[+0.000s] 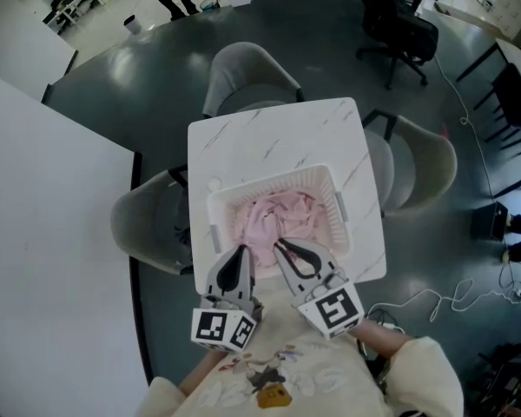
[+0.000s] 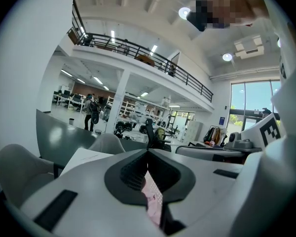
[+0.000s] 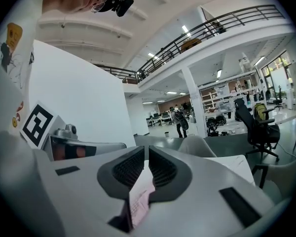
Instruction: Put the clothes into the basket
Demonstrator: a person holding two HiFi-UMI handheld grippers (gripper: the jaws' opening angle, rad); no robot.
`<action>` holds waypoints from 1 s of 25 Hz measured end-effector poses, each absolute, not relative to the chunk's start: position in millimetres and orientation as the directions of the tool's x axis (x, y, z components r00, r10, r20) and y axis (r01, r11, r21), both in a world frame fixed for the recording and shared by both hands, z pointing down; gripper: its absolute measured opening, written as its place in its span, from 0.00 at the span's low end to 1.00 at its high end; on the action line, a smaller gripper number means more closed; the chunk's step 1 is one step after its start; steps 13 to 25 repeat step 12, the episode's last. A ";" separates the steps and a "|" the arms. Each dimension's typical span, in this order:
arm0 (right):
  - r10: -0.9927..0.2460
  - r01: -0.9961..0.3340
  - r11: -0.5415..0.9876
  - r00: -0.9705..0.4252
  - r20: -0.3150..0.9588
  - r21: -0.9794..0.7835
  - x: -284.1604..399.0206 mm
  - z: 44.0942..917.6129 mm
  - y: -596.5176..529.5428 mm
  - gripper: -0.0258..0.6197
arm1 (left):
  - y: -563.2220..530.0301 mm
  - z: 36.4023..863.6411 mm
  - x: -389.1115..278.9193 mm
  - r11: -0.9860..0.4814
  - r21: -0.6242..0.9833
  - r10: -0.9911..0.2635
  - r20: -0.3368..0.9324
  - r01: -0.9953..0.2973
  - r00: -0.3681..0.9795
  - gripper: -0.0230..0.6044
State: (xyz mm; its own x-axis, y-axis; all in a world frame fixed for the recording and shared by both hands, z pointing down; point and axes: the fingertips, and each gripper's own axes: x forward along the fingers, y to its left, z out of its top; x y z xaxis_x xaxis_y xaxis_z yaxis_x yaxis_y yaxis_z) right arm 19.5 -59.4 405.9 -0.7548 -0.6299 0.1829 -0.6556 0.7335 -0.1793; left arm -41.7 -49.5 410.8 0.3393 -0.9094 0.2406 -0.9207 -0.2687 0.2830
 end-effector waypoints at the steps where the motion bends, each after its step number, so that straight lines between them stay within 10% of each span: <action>1: -0.630 -0.656 0.733 -0.754 0.184 -0.180 19.1 406.3 -59.5 0.09 | -49.3 411.4 -42.2 -0.268 0.284 -0.909 0.241 -0.921 0.339 0.05; 25: -0.637 -0.662 0.728 -0.749 0.183 -0.178 20.9 408.6 -58.8 0.09 | -47.5 415.0 -41.4 -0.267 0.291 -0.907 0.248 -0.919 0.342 0.05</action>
